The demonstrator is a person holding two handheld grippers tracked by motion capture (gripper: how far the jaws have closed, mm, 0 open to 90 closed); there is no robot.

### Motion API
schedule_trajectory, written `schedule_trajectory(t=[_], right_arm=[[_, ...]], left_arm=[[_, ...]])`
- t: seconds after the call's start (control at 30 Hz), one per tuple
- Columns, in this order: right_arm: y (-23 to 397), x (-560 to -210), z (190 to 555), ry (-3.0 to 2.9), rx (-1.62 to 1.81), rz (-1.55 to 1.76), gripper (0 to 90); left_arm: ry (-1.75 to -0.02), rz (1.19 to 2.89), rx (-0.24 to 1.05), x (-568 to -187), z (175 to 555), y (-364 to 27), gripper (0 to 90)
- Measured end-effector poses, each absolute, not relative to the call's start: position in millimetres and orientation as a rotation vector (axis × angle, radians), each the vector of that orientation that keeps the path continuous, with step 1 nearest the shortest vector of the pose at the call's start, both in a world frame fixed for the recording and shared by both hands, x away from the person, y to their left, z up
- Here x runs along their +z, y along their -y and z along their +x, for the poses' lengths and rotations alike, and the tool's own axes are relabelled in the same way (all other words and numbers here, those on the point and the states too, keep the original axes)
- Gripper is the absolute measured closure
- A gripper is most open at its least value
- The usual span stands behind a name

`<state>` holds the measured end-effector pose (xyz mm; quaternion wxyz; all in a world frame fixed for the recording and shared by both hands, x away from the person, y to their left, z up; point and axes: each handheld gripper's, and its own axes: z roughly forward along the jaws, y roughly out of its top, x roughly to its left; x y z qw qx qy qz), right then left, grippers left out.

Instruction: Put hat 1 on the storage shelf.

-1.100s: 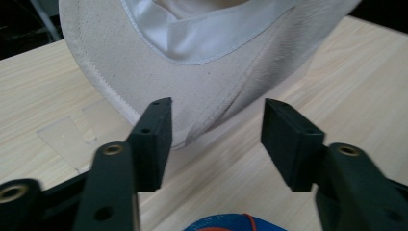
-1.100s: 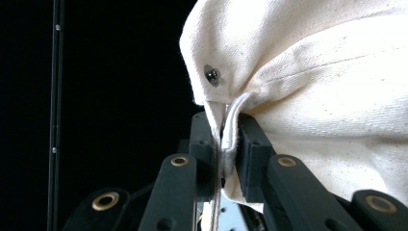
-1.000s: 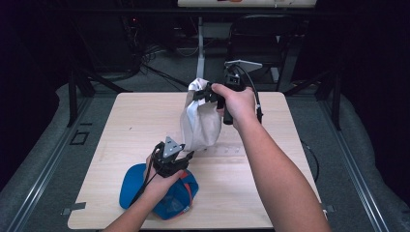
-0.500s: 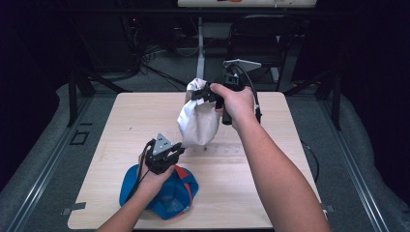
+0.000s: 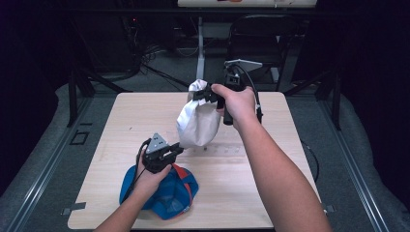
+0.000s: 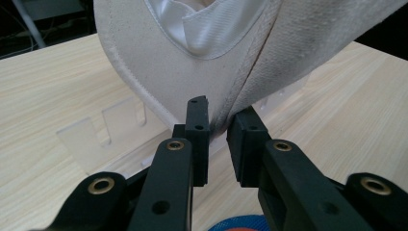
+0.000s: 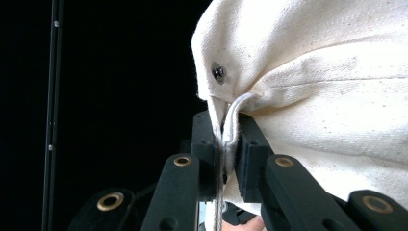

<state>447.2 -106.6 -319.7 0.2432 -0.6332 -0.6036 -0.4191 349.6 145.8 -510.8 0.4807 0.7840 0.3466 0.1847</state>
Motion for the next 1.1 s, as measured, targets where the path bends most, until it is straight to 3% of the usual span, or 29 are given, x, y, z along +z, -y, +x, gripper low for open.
schedule_trajectory(t=[0.33, 0.63, 0.87, 0.93, 1.1], right_arm=[[89.0, -326.4, 447.5, 1.699, -1.102, -1.698, 80.7], [79.5, -340.1, 447.7, 1.761, -1.031, -1.707, 80.8], [82.2, -356.2, 449.9, 1.763, -1.001, -1.737, 80.7], [85.5, -358.7, 450.5, 1.757, -1.009, -1.75, 79.4], [93.1, -353.0, 448.1, 1.77, -1.065, -1.74, 70.2]], left_arm=[[-0.919, 1.882, 0.458, -518.9, 341.1, -157.0, 83.0], [-1.048, 1.827, 0.377, -538.6, 341.0, -164.2, 83.1], [-1.072, 1.877, 0.382, -543.5, 341.6, -159.2, 83.2], [-1.059, 1.892, 0.415, -541.4, 339.0, -157.0, 81.6], [-1.032, 1.874, 0.421, -531.8, 328.1, -161.8, 64.0]])
